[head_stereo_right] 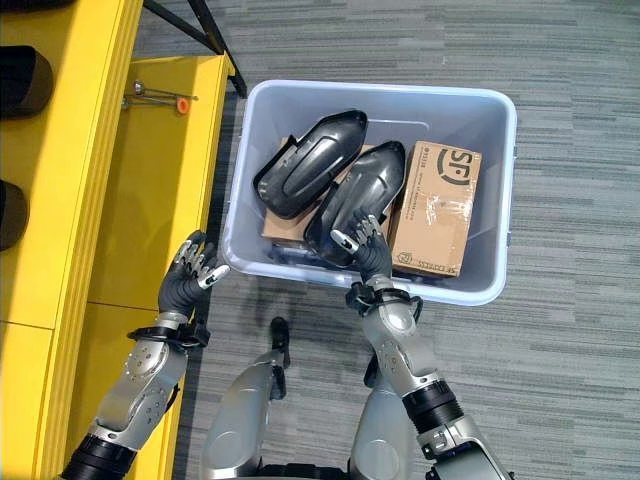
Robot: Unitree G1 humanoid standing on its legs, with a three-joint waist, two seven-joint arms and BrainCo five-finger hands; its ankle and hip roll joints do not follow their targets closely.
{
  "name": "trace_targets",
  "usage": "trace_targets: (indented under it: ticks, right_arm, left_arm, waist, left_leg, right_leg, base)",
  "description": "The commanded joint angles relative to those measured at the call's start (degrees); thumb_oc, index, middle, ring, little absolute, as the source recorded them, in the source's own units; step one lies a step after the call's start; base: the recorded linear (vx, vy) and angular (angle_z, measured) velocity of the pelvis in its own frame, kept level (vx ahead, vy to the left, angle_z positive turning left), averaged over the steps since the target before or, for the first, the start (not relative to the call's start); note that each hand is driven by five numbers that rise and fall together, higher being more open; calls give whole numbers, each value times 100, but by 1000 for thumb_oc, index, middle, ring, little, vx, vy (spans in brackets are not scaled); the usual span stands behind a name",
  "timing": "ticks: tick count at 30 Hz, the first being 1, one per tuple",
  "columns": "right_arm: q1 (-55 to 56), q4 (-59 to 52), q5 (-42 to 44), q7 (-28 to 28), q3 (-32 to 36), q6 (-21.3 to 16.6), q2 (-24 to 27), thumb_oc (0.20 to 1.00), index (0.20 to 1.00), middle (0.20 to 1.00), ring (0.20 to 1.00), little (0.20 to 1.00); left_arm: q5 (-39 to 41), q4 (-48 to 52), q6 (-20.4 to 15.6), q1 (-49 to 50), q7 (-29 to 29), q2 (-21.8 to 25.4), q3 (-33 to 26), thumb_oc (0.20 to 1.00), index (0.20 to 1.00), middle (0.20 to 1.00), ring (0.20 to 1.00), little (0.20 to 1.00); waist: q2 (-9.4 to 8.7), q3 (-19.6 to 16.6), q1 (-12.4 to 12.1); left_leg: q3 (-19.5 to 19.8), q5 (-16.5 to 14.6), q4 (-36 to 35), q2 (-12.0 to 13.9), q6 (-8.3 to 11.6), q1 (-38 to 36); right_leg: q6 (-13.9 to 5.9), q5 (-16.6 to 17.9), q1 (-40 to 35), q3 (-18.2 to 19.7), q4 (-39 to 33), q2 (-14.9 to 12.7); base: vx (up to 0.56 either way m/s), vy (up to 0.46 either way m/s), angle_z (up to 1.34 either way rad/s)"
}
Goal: Move parts from the plastic box to the shelf.
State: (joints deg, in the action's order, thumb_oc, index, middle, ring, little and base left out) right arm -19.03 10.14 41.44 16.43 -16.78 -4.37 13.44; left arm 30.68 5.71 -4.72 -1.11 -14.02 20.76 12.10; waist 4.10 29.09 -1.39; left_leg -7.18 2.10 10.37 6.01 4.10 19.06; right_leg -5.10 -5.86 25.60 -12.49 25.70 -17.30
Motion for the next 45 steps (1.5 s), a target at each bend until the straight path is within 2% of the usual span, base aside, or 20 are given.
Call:
trace_targets:
  ticks: [1,12,17,18,19,22,23,37,45]
  right_arm:
    - [-255,-136,16,114,69,-315,-344,1000,1000,1000,1000,1000]
    - [-21,-464,-326,323,398,-491,-310,1000,1000,1000,1000,1000]
    - [-135,-230,-239,428,410,-537,-362,1000,1000,1000,1000,1000]
    - [-160,-189,-239,449,402,-536,-362,1000,1000,1000,1000,1000]
    - [-198,-150,-236,472,422,-541,-355,1000,1000,1000,1000,1000]
    - [-315,-33,-209,542,442,-563,-373,1000,1000,1000,1000,1000]
    - [-345,9,-211,561,445,-557,-385,1000,1000,1000,1000,1000]
    - [-1518,990,-319,1029,687,-601,-237,1000,1000,1000,1000,1000]
    - [-1627,1077,-452,1198,820,-643,-171,1000,1000,1000,1000,1000]
  left_arm:
    - [73,709,-337,5,-38,354,-73,1000,1000,1000,1000,1000]
    - [86,630,-359,27,-132,308,19,1000,1000,1000,1000,1000]
    - [101,650,-378,-4,-144,333,68,1000,1000,1000,1000,1000]
    - [115,647,-380,5,-140,341,85,1000,1000,1000,1000,1000]
    - [121,652,-388,2,-144,350,87,1000,1000,1000,1000,1000]
    - [150,666,-395,17,-137,377,111,1000,1000,1000,1000,1000]
    - [157,661,-392,25,-141,389,116,1000,1000,1000,1000,1000]
    - [375,756,-522,-122,-209,417,309,1000,1000,1000,1000,1000]
    - [373,741,-549,-160,-280,413,352,1000,1000,1000,1000,1000]
  waist:
    - [-281,67,-83]
    - [-282,70,6]
    - [-262,70,9]
    - [-250,70,-3]
    - [-245,70,5]
    - [-220,70,-3]
    - [-211,70,-16]
    - [-50,70,-197]
    - [-15,70,-198]
  left_leg:
    - [156,-427,649,390,82,357]
    - [131,-419,630,377,65,569]
    - [112,-436,665,392,63,653]
    - [143,-577,679,408,111,569]
    - [116,-432,656,392,63,669]
    - [114,-422,635,387,70,687]
    - [142,-576,658,407,118,598]
    - [204,-606,680,361,97,932]
    - [198,-626,703,335,82,1079]
  right_leg:
    - [-433,497,-948,-83,-1388,-403]
    - [-433,521,-679,-51,-1353,-419]
    - [-429,511,-585,-42,-1326,-403]
    - [-474,379,-659,-22,-1291,-389]
    - [-428,504,-563,-43,-1319,-404]
    - [-429,495,-529,-41,-1308,-400]
    - [-476,356,-600,-17,-1258,-389]
    - [-457,267,-287,-30,-1117,-393]
    - [-449,247,-128,13,-1087,-373]
  base:
    - [3,-4,3]
    - [7,3,2]
    - [21,-1,-1]
    - [0,0,0]
    - [16,-5,3]
    - [20,-5,4]
    - [102,-10,0]
    - [27,-3,1]
    - [16,4,2]
